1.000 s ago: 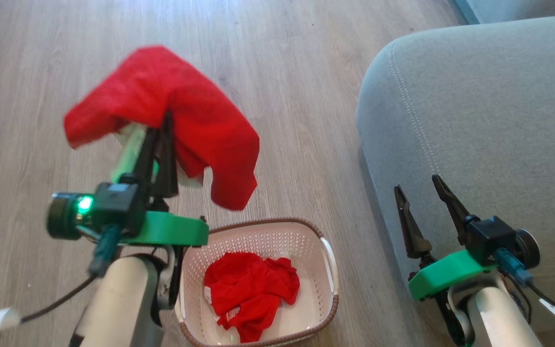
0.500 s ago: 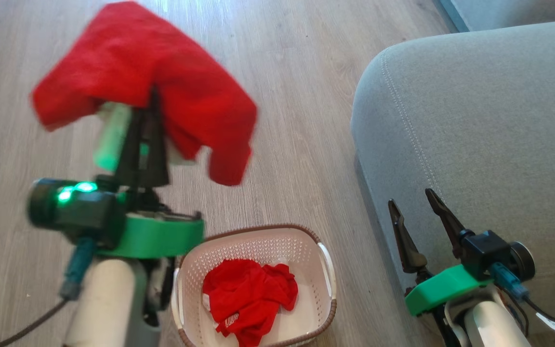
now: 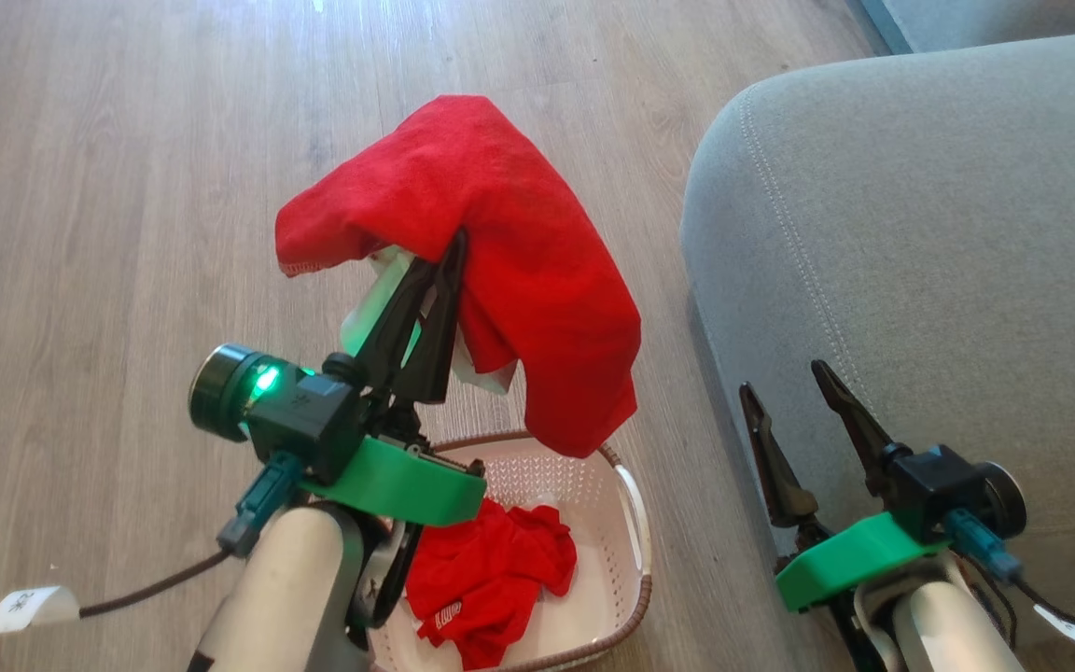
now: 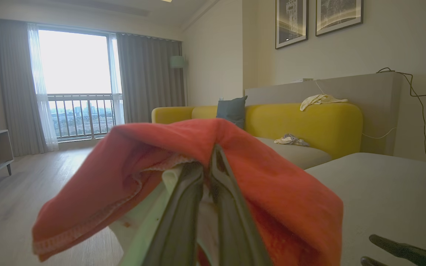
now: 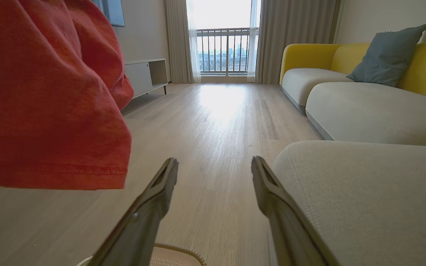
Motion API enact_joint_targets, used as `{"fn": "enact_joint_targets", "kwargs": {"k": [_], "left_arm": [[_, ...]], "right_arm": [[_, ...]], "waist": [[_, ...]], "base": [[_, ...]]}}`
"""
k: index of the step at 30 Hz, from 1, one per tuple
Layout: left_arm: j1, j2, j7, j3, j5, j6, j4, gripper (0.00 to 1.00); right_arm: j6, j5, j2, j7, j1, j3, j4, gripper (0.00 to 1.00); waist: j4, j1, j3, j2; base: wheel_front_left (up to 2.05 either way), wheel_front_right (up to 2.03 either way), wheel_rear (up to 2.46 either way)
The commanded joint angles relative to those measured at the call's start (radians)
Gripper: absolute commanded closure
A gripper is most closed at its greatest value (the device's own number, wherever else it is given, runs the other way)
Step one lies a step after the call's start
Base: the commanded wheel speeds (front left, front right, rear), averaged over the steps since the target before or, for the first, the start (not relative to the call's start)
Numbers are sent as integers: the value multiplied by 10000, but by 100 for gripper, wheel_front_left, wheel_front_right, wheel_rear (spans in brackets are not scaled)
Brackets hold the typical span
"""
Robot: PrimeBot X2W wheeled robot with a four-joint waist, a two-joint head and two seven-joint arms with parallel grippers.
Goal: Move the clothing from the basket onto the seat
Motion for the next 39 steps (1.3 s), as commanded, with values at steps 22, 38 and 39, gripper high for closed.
{"fn": "enact_joint_targets", "kwargs": {"k": [22, 38, 39], "left_arm": [[-614, 9, -51, 8, 173, -364, 290, 100], [-624, 9, -51, -1051, 149, -657, 531, 100], [-629, 9, -51, -1112, 140, -666, 548, 100]], "right_arm": [[-2, 1885, -2197, -65, -1328, 4230, -2020, 0], [-2, 1530, -2340, -65, -2793, 5130, -696, 0], [-2, 1477, -2308, -65, -2848, 5142, -636, 0]], "waist": [[46, 1, 12, 0], [367, 1, 1, 0], [382, 1, 1, 0]], "base": [[0, 0, 0], [0, 0, 0], [0, 0, 0]]}}
